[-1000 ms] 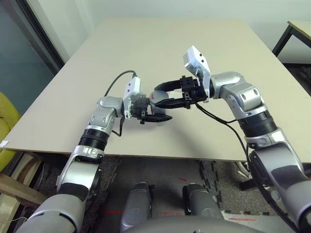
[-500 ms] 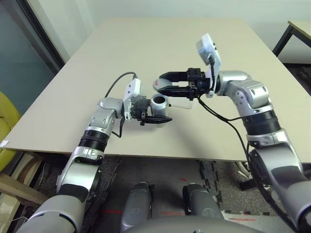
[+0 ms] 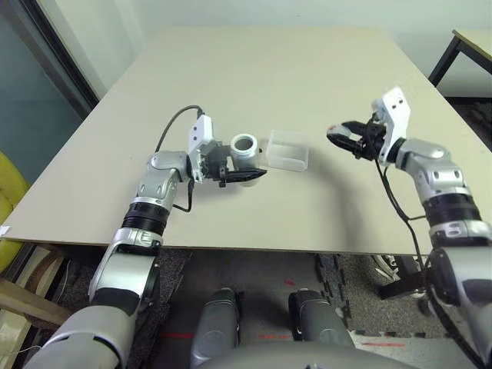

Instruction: Pour the medicine from the bottle into the box.

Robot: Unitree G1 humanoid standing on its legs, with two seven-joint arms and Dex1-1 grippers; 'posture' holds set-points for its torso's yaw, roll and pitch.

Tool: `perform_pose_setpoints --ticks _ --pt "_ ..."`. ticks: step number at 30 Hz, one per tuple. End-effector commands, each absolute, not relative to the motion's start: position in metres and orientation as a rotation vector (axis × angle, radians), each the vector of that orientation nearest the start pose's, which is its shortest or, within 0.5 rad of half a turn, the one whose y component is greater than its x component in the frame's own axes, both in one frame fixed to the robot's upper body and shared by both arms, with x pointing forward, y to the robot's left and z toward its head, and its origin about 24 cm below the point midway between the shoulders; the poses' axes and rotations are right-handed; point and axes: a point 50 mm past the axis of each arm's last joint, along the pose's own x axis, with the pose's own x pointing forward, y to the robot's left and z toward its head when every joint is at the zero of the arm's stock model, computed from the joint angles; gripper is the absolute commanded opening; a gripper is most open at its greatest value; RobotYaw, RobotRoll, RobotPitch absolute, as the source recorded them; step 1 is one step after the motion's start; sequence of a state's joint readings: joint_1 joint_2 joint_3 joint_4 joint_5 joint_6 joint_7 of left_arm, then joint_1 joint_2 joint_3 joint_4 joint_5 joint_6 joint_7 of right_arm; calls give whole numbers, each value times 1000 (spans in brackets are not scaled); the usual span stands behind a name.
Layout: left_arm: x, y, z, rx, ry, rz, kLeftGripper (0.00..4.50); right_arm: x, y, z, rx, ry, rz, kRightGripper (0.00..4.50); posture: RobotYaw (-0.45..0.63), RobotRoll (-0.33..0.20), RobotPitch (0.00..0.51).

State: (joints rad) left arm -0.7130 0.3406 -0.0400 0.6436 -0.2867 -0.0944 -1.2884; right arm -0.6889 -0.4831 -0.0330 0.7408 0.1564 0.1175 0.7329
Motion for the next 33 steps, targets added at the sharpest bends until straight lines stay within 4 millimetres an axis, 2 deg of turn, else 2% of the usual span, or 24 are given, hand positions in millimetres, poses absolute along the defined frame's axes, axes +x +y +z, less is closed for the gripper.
perform_pose_setpoints --ticks 1,7,9,10,13,16,18,21,27,33 --pt "344 147 130 173 -120 -1279 2526 358 -238 85 -189 252 462 2577 -72 0 86" --pt "346 145 129 165 -118 -1261 2526 355 -248 65 -228 329 379 2577 -83 0 98" --pt "347 144 128 162 -117 -1257 2526 355 -249 63 -249 342 383 3300 -84 0 99" --pt "347 144 128 161 -114 -1255 2526 355 -250 63 -260 344 384 3499 -83 0 100" --pt "349 142 125 177 -86 -1244 2526 358 -252 73 -281 311 394 4500 -83 0 100" --pt "351 139 123 197 -52 -1227 2526 360 -250 92 -275 243 446 4500 -83 0 100" --pt "353 137 122 224 -27 -1209 2526 357 -241 111 -222 162 538 4500 -87 0 94" --pt "357 131 123 255 -18 -1192 2526 343 -226 133 -188 87 688 4500 -95 0 91" --pt "367 118 133 320 -9 -1161 2526 322 -211 146 -193 76 814 4500 -112 0 81" --pt "385 107 150 431 -16 -1082 2526 319 -210 144 -200 95 815 4500 -114 0 75"
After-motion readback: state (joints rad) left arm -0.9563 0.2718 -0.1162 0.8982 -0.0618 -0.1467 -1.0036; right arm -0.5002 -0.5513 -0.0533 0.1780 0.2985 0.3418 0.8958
